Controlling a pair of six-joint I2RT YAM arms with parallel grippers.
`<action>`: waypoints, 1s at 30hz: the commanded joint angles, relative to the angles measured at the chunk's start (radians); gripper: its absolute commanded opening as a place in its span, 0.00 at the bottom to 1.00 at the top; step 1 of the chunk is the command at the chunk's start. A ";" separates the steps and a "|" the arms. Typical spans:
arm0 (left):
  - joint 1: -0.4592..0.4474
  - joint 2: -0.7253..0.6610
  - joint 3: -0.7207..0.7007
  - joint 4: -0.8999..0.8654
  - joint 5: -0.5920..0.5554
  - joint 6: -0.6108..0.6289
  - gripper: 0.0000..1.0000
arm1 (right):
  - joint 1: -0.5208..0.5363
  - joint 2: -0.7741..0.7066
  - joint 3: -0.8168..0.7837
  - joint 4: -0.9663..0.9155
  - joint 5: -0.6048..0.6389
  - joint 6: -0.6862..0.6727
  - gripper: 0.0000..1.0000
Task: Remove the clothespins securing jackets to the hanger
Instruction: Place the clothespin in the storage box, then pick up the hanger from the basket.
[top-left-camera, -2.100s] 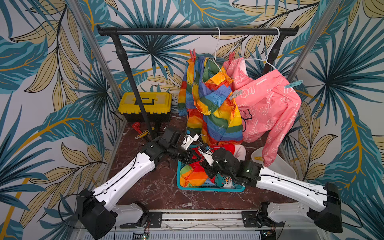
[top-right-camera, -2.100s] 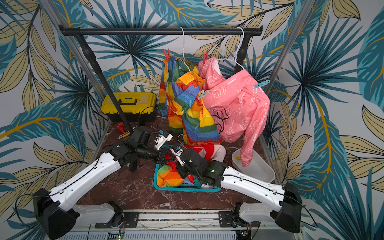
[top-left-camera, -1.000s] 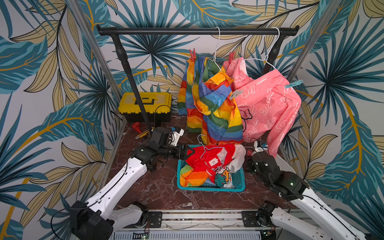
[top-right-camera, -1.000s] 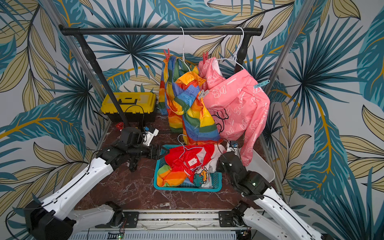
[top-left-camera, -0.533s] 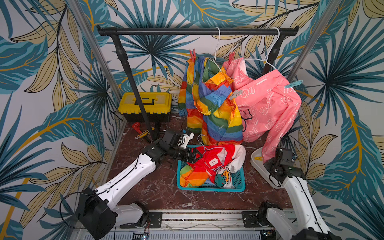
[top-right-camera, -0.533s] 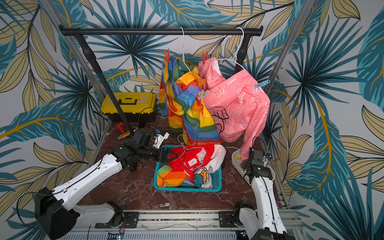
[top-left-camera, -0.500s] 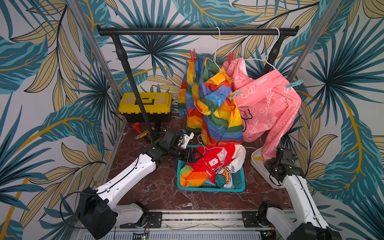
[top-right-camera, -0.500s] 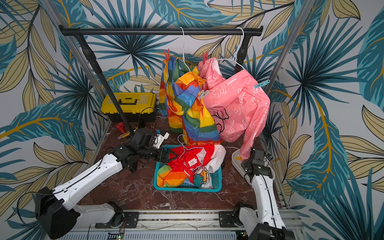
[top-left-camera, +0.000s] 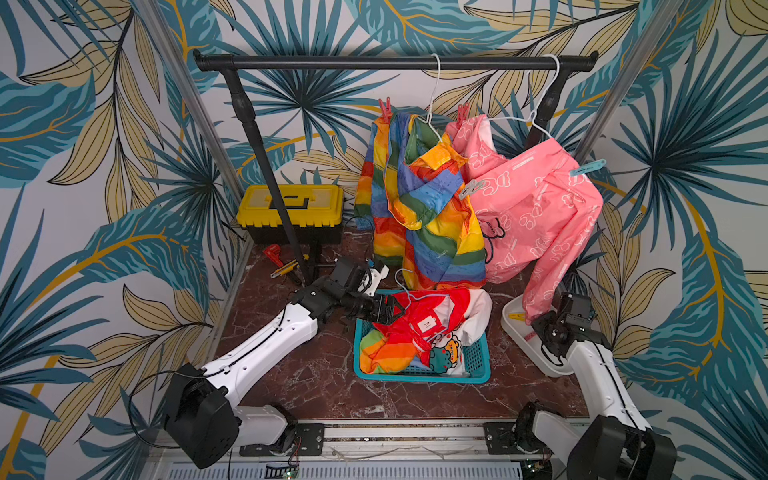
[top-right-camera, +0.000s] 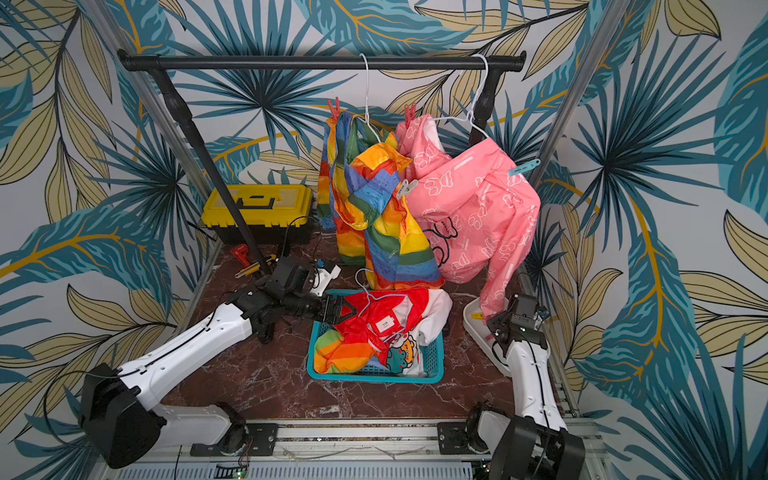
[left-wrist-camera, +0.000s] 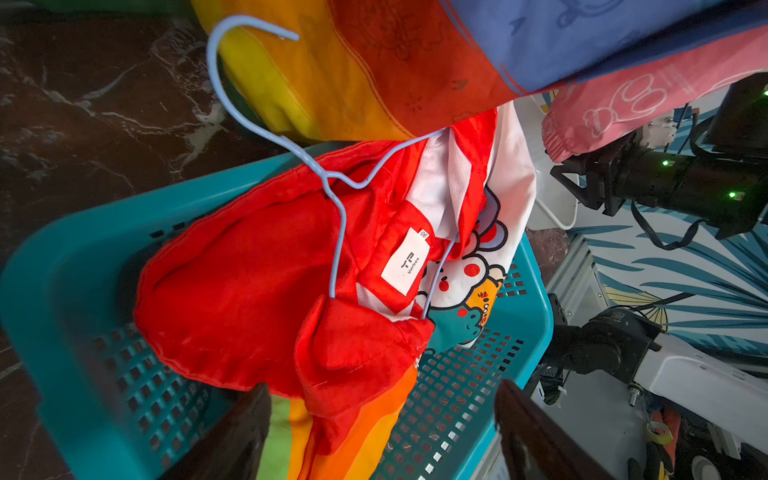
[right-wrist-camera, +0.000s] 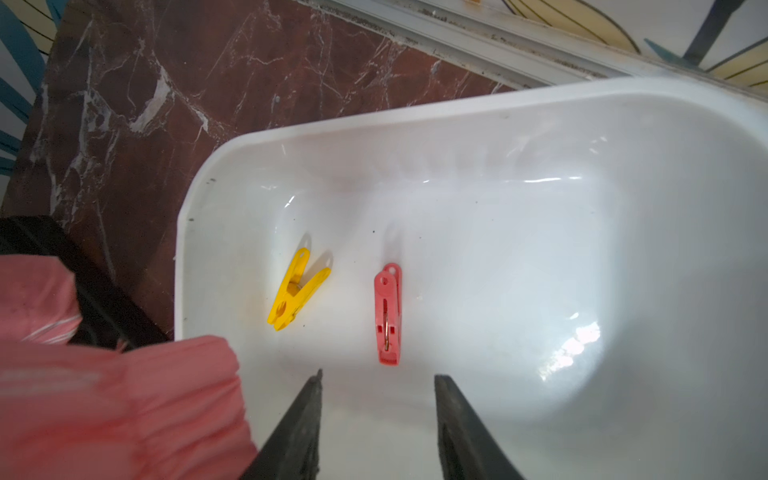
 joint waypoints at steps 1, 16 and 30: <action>-0.005 0.043 0.041 0.022 -0.032 0.006 0.79 | 0.035 -0.083 0.025 -0.067 -0.022 -0.024 0.44; 0.012 0.376 0.191 0.227 -0.006 -0.075 0.59 | 0.338 -0.586 -0.069 -0.317 -0.066 0.005 0.26; -0.002 0.395 0.131 0.321 0.139 -0.099 0.34 | 0.424 -0.430 0.003 -0.152 -0.122 -0.044 0.26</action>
